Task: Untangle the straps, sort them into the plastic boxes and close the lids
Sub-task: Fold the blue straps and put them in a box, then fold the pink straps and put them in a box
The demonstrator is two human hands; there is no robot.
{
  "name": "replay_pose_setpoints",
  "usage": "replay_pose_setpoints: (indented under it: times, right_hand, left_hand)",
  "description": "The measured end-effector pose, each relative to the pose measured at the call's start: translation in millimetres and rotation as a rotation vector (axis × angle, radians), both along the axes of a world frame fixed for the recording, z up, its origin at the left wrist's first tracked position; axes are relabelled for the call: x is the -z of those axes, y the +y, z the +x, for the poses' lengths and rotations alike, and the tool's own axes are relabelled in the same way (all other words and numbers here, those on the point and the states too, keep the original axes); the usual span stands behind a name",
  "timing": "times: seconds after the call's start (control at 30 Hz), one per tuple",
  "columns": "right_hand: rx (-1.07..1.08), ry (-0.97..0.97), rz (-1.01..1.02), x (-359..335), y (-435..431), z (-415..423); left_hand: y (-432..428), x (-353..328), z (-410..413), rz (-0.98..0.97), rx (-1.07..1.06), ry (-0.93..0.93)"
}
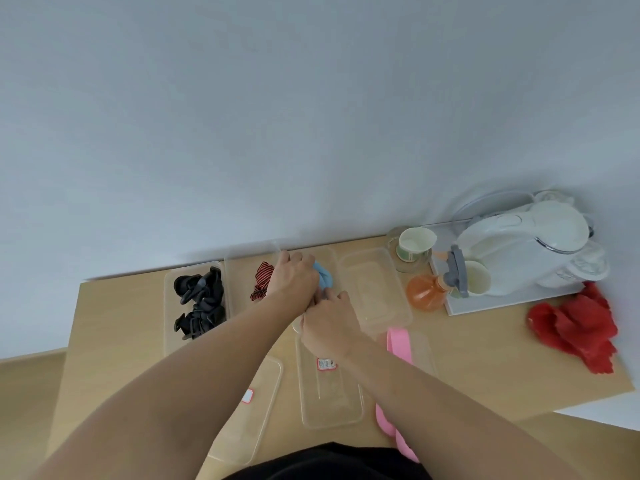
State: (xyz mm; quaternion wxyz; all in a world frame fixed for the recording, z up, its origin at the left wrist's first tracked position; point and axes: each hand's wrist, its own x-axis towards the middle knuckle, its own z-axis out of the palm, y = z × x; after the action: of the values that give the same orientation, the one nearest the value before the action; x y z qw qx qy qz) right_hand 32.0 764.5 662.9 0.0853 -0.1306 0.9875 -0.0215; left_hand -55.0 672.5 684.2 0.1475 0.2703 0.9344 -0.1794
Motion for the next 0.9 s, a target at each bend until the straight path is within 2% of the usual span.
replay_pose_setpoints:
  times: [0.07, 0.17, 0.33, 0.4, 0.47, 0.57, 0.67, 0.8, 0.9]
  right_hand:
    - [-0.017, -0.046, 0.012, -7, 0, 1]
    - [0.005, -0.056, -0.110, -20, 10, -3]
    - [0.142, 0.094, -0.128, -42, 42, 9]
    - [0.207, 0.157, -0.183, -46, 56, 22]
    - [0.343, 0.138, -0.267, -54, 72, 39]
    - [0.605, -0.041, -0.356, -59, 104, 71]
    - [0.713, -0.194, -0.405, -58, 131, 104]
    - [0.713, -0.405, -0.438, -48, 151, 133]
    - [0.645, -0.468, -0.417, -34, 161, 141]
  left_hand:
    - [4, -9, 1, -0.009, -0.010, -0.015]
    - [4, -21, 6, 0.030, -0.033, 0.016]
    - [-1, -29, 34, 0.194, -0.033, 0.144]
    - [3, -34, 52, 0.293, -0.039, 0.131]
    - [11, -39, 76, 0.476, -0.132, 0.019]
    - [26, -32, 112, 0.778, -0.376, -0.312]
    - [41, -16, 143, 0.861, -0.534, -0.651]
    - [65, 1, 174, 0.934, -0.674, -0.819]
    - [82, 4, 188, 0.943, -0.761, -0.837]
